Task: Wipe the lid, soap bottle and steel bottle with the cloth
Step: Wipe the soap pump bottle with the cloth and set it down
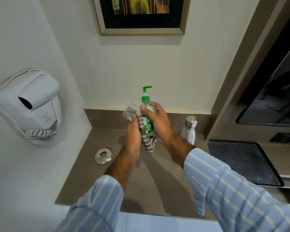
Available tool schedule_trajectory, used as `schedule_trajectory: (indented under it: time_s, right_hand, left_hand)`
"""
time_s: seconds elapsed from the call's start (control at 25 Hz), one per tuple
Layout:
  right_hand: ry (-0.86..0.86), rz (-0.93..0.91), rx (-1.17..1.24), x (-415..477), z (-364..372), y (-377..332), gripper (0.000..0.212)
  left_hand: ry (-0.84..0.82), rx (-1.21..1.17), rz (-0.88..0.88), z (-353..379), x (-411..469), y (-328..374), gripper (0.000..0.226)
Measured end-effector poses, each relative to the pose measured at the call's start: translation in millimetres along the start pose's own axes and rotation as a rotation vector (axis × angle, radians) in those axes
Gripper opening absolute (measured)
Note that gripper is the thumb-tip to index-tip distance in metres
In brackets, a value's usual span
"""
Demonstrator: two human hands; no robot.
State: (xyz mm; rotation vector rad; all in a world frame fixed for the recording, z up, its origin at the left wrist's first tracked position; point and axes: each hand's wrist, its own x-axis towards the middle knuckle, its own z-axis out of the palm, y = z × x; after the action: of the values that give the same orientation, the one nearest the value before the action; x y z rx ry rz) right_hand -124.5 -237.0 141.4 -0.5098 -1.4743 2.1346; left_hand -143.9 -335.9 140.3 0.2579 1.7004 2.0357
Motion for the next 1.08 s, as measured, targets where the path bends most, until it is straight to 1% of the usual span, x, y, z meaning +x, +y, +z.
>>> schedule_trajectory:
  time_s: [0.04, 0.08, 0.12, 0.16, 0.2, 0.24, 0.28, 0.32, 0.36, 0.4, 0.44, 0.48, 0.56, 0.6, 0.64, 0.68, 0.72, 0.76, 0.8, 0.84, 0.88, 0.92, 1.0, 1.04, 1.08]
  right_hand:
    - [-0.010, 0.029, -0.006, -5.9, 5.4, 5.0, 0.039]
    - [0.003, 0.040, -0.012, -10.4, 12.2, 9.1, 0.034]
    - [0.037, 0.029, -0.052, -10.6, 17.9, 12.1, 0.029]
    - [0.078, 0.015, -0.079, -9.3, 22.1, 11.8, 0.025]
    - [0.082, 0.012, -0.076, -5.9, 23.7, 7.2, 0.025]
    - [0.061, 0.034, -0.021, 0.2, 22.5, 2.2, 0.029]
    - [0.015, 0.092, 0.099, 1.5, 21.1, -6.6, 0.044]
    - [-0.034, 0.179, 0.231, -0.1, 20.8, -16.1, 0.059]
    - [-0.063, 0.227, 0.308, 0.7, 18.6, -19.8, 0.067]
    - [-0.098, 0.267, 0.383, 1.8, 18.5, -19.4, 0.068]
    - [-0.120, 0.262, 0.387, 1.3, 22.5, -15.6, 0.066]
    - [-0.129, 0.251, 0.386, -2.5, 29.2, -10.8, 0.062]
    - [-0.102, 0.232, 0.314, -3.2, 41.7, 8.5, 0.055]
    - [-0.078, 0.207, 0.287, -2.0, 47.1, 14.6, 0.052]
    - [-0.049, 0.181, 0.276, 1.8, 50.4, 17.4, 0.049]
    - [-0.008, 0.148, 0.256, 6.9, 50.7, 12.9, 0.046]
    - [0.033, 0.126, 0.232, 14.9, 47.7, 7.2, 0.043]
    - [0.029, 0.124, 0.256, 20.4, 46.1, -1.3, 0.042]
    - [-0.009, 0.129, 0.326, 25.9, 45.0, -7.2, 0.041]
    - [-0.024, 0.131, 0.392, 30.2, 46.8, -9.3, 0.040]
    - [-0.021, 0.132, 0.405, 30.8, 50.2, -6.0, 0.039]
    - [-0.006, 0.138, 0.358, 28.6, 56.0, 1.3, 0.036]
    - [0.024, 0.160, 0.255, 23.5, 65.9, 20.5, 0.036]
    - [0.045, 0.164, 0.264, 24.5, 69.0, 27.6, 0.036]
    - [0.064, 0.160, 0.280, 26.6, 70.5, 31.3, 0.035]
  left_hand:
    - [0.035, -0.077, -0.057, -1.0, 11.6, 15.1, 0.056]
    - [0.050, -0.025, -0.047, -1.7, 23.7, 27.6, 0.061]
    - [0.076, 0.137, 0.022, -0.5, 31.5, 35.5, 0.062]
    - [0.110, 0.305, 0.135, 1.3, 31.5, 36.1, 0.059]
    - [0.112, 0.431, 0.299, 2.5, 26.0, 30.3, 0.052]
    - [0.059, 0.491, 0.453, 3.0, 15.5, 22.4, 0.048]
    - [0.013, 0.537, 0.577, 1.7, 8.0, 10.9, 0.047]
    - [-0.017, 0.582, 0.656, -3.1, 6.9, -1.9, 0.049]
    - [-0.031, 0.641, 0.690, -8.9, 11.3, -11.1, 0.052]
    - [-0.023, 0.681, 0.679, -13.8, 24.7, -14.8, 0.054]
    - [0.001, 0.659, 0.635, -14.6, 37.1, -9.8, 0.055]
    - [0.051, 0.599, 0.540, -16.8, 49.2, 0.3, 0.055]
    - [0.165, 0.485, 0.280, -22.1, 69.9, 25.7, 0.051]
    - [0.154, 0.471, 0.188, -22.7, 74.1, 32.7, 0.050]
    - [0.101, 0.482, 0.178, -21.4, 72.5, 36.1, 0.050]
    - [0.049, 0.490, 0.252, -19.5, 64.2, 35.7, 0.050]
    - [-0.010, 0.511, 0.374, -17.2, 53.6, 30.5, 0.050]
    - [-0.067, 0.522, 0.506, -15.0, 39.9, 24.1, 0.049]
    - [-0.096, 0.526, 0.584, -16.8, 39.4, 12.6, 0.048]
    - [-0.099, 0.531, 0.609, -20.5, 47.1, 7.2, 0.047]
    - [-0.073, 0.517, 0.539, -25.9, 59.3, 6.8, 0.045]
    - [-0.025, 0.485, 0.387, -31.4, 72.5, 11.5, 0.044]
    - [0.051, 0.406, 0.099, -40.7, 94.2, 23.7, 0.049]
    - [0.051, 0.400, 0.042, -42.5, 99.3, 25.4, 0.050]
    - [0.049, 0.408, 0.053, -40.5, 96.7, 24.1, 0.049]
